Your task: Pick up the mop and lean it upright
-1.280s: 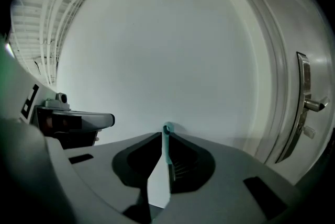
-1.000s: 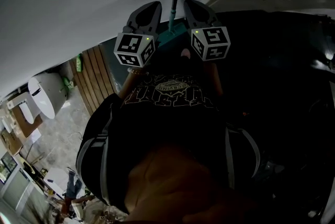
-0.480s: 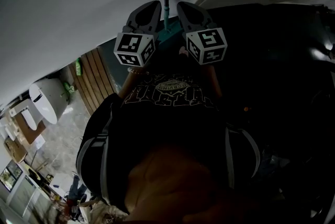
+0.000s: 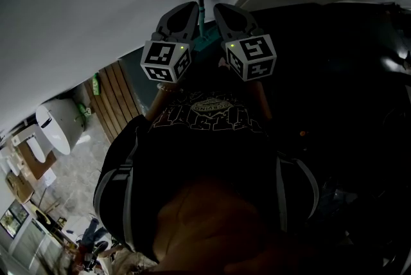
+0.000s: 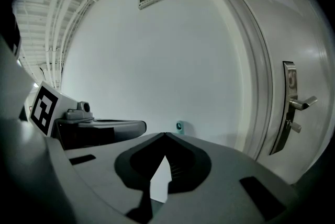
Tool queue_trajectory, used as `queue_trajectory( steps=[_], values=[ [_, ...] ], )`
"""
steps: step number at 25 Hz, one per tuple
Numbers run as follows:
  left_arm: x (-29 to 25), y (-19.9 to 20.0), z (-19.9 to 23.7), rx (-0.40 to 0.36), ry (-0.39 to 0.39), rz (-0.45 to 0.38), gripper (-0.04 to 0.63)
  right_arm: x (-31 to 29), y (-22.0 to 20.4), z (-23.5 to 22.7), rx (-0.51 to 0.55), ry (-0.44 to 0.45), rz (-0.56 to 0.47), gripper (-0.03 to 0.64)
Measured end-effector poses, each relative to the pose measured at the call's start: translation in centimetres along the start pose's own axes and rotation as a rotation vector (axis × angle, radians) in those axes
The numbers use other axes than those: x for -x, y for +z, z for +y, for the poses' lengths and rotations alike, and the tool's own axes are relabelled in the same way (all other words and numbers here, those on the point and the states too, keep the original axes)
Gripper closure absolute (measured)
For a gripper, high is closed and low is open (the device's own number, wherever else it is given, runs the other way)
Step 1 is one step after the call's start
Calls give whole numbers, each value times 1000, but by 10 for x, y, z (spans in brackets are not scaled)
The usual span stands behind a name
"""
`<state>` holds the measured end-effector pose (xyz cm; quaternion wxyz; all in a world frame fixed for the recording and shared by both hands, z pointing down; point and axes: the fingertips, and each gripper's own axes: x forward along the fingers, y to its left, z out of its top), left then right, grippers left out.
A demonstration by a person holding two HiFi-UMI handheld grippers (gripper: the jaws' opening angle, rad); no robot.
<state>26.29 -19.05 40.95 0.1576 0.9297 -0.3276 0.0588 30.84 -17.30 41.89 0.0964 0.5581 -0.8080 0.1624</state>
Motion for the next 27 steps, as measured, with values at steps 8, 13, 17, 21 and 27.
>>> queue_trajectory(
  steps=[8,13,17,21,27],
  values=[
    [3,-2,-8,-1,-4,-4,557,6,0,2,3,6,-8,597],
    [5,-3,-8,2,-3,0,557,7,0,5,-1,16,-8,597],
    [5,-4,-8,-4,-2,7,557,6,0,5,3,19,-8,597],
    [5,-4,-9,-6,-5,7,557,7,0,5,7,21,-9,597],
    [5,-5,-14,-6,-14,8,557,9,0,5,10,19,-9,597]
  ],
)
